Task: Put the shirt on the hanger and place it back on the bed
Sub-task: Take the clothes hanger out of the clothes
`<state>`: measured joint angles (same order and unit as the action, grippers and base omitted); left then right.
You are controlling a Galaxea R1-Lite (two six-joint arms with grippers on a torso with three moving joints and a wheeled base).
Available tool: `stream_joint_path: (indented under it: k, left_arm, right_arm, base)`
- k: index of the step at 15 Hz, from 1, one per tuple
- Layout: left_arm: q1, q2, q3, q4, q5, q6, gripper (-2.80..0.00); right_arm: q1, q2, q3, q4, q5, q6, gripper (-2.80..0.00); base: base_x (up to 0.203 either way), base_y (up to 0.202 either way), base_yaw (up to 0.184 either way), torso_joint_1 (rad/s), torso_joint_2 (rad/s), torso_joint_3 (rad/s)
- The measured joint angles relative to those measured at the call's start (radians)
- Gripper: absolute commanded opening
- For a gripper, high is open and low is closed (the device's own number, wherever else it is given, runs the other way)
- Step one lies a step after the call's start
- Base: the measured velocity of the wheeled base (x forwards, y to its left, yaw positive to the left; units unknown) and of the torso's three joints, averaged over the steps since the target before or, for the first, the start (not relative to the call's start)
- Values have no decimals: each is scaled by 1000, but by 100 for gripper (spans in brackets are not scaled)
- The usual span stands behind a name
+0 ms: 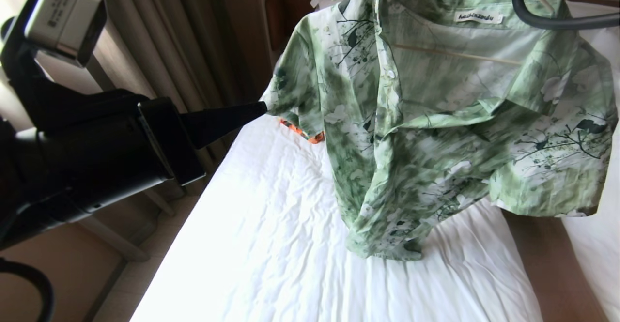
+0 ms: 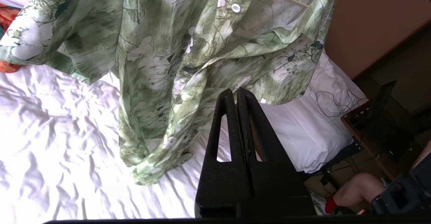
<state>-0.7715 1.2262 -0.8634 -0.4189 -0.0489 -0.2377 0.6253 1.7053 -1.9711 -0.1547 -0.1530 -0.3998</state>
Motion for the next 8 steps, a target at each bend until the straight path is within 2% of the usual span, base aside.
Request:
stream_joint_path:
  k: [4,8]
  left_arm:
    - [-1,-1,1,-5,0,-1,-280]
    - [-1,-5,3,-7,-1,-1,-280]
  right_arm:
    - [18,-3,0,3,1,6,-280]
    - [83,-13,1,70,1,43,-280]
  base:
    - [0,0,0,0,0,0]
    - [0,0,0,0,0,0]
